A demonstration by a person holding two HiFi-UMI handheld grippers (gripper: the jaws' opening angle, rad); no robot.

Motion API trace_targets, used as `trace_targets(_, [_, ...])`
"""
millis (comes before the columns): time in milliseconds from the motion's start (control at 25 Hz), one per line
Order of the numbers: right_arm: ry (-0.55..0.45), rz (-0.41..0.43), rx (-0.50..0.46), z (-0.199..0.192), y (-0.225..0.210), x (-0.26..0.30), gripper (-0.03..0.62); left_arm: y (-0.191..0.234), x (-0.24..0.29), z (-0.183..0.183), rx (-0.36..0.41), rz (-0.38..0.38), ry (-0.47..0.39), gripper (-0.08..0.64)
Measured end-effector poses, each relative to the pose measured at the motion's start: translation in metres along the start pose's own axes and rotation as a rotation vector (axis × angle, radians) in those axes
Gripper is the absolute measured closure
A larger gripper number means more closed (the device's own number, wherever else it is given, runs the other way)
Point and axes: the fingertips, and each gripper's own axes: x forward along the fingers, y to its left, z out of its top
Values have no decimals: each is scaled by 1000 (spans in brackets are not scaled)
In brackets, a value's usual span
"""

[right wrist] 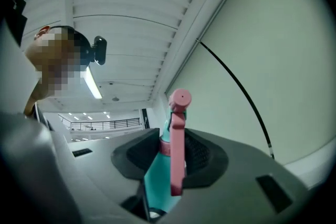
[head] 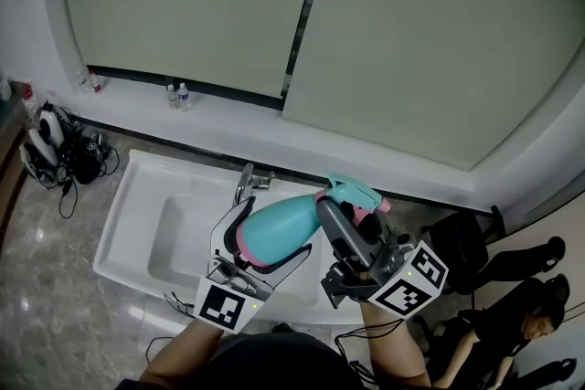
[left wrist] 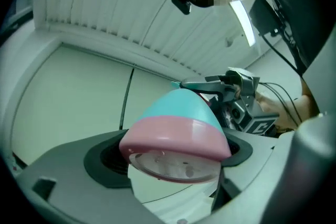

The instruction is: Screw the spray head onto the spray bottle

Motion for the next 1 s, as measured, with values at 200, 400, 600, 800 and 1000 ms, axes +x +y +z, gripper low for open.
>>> trace_targets(200, [19, -95, 35, 0, -7, -4, 459, -9, 5, -12, -207, -113, 14, 89])
trace_targets(400, [52, -51, -28, 7, 8, -2, 450, -21, 5, -8, -450, -283, -35, 89])
trace_targets(600, [130, 70, -62, 13, 30, -14, 328, -31, 5, 1, -675, -398, -70, 89])
trace_targets(800, [64, 216, -34, 42, 43, -53, 316, -33, 0, 13, -845, -510, -93, 89])
trace_targets(1000, [47, 422, 166, 50, 11, -44, 317, -41, -11, 31, -991, -674, -99, 89])
